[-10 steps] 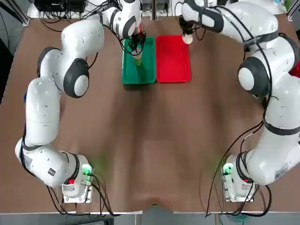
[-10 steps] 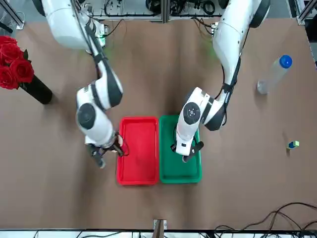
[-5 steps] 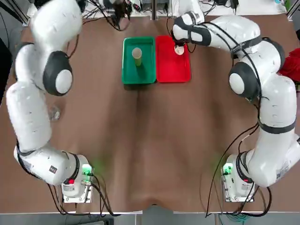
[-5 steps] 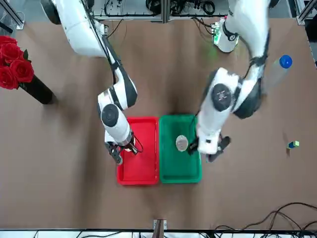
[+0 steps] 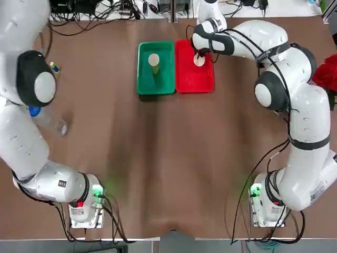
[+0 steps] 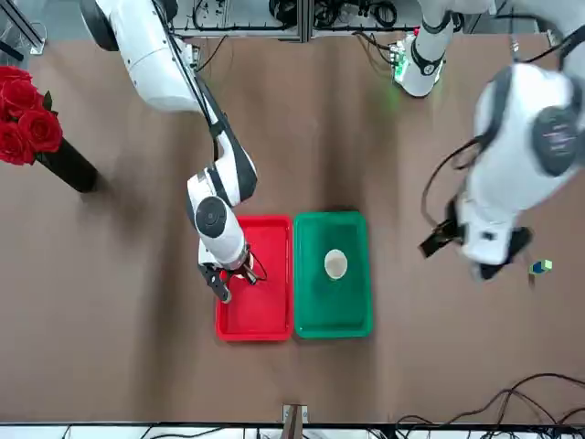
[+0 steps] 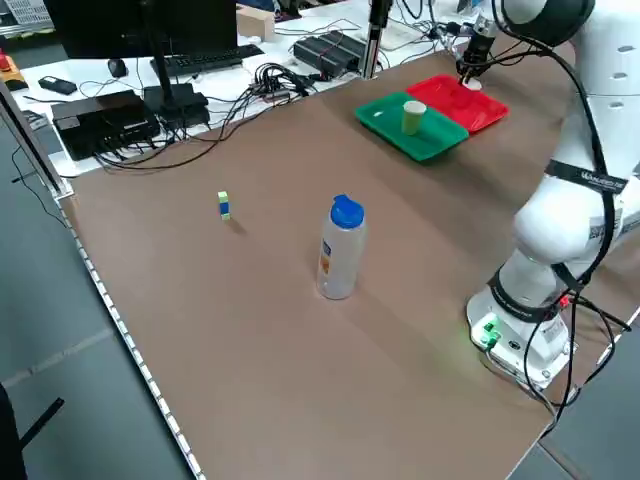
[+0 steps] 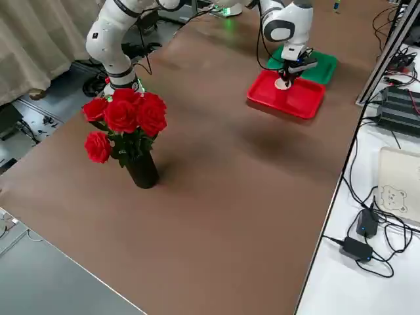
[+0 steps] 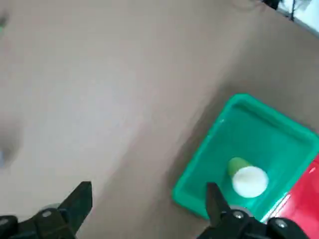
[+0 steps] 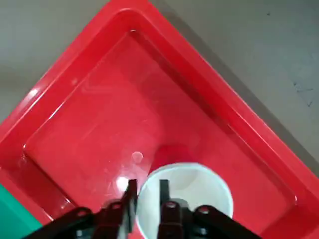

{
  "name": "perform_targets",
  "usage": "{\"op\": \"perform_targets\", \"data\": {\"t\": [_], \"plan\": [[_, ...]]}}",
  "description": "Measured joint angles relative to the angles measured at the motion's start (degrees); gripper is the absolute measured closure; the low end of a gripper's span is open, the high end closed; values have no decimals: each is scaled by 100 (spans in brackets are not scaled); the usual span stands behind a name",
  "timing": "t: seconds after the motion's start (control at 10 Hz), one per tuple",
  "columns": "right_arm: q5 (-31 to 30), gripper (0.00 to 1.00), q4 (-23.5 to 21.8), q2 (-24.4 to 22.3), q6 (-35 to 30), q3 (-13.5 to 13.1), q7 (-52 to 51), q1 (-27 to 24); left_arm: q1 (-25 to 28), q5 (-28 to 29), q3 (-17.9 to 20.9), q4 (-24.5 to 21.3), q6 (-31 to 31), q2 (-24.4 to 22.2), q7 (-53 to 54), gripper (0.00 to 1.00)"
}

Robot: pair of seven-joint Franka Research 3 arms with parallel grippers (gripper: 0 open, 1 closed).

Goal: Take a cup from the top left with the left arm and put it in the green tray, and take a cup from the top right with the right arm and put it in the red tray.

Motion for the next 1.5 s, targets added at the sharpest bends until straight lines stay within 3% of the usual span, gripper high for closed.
{"op": "perform_targets", "data": {"t": [0.2,0.4,0.5,0.7,0.9,1.2,1.5], "plan": [[-155,37,49,-9,-11,-3,-8,8,588,-26,17,-248,-340,-538,1203,0],[-258,5,257,-62,-352,-35,-19,4,790,-26,32,-703,-423,-1137,2001,0],[-349,0,506,-109,-869,-87,-112,-24,834,-26,32,-887,-425,-1378,2266,0],[-437,0,1185,-263,-1833,-194,-704,-319,955,-26,-114,-1120,-364,-1597,2793,0],[-439,0,1619,-685,-2277,-216,-1696,-1090,1095,-25,-367,-1236,-270,-1596,3246,0],[-436,0,1677,-1461,-3009,-210,-3703,-2308,873,-21,-246,-1224,-203,-1555,3319,0],[-418,0,1619,-1917,-3642,-199,-5911,-3247,892,-21,-225,-977,-186,-1431,3322,0]]}}
